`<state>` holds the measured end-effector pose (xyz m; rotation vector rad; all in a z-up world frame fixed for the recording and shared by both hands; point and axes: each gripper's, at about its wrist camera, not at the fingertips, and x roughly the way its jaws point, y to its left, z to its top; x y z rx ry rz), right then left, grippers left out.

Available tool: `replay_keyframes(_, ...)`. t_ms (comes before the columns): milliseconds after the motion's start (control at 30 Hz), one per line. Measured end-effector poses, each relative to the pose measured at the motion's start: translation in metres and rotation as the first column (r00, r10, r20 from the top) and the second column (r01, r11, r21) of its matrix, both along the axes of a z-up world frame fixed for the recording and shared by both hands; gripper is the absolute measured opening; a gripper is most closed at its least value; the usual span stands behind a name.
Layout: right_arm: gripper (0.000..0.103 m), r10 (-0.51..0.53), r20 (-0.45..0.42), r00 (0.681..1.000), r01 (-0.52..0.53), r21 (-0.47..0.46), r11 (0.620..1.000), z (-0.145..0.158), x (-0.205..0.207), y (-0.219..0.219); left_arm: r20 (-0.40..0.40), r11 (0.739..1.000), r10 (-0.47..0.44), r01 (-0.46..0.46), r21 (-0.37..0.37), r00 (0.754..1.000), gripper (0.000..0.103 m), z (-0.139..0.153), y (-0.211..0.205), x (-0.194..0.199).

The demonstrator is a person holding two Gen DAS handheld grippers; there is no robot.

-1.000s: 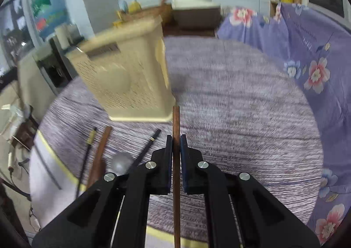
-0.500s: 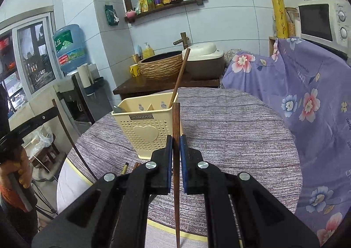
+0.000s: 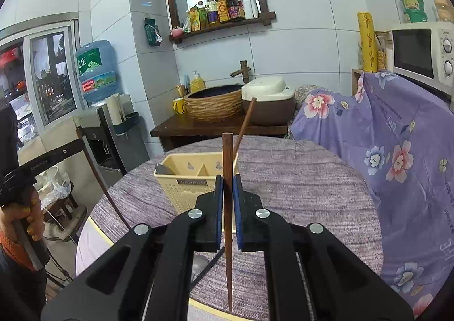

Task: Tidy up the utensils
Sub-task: 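Carry the chopstick in the right tool over the holder while the left tool carries its chopstick there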

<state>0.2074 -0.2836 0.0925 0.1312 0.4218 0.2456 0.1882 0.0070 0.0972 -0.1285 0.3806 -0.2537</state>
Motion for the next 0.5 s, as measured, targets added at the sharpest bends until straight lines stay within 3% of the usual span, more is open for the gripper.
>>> replay_keyframes(233,0.008,-0.025,0.195,0.980,0.011,0.073,0.997,0.077,0.020,0.004,0.071,0.994,-0.053,0.060,-0.092,0.996,0.008,0.071,-0.005,0.024)
replay_keyframes(333,0.008,-0.047,0.261,0.964,0.024,0.090,0.996,0.111,0.040,0.010,0.126,0.994,-0.044,0.055,-0.090,0.991,0.008,0.100,-0.016,0.036)
replay_keyframes(500,0.008,-0.070,0.278,0.958,0.049,0.081,0.995,0.121,0.083,0.027,0.179,0.997,-0.012,0.026,-0.076,0.984,0.008,0.112,-0.041,0.065)
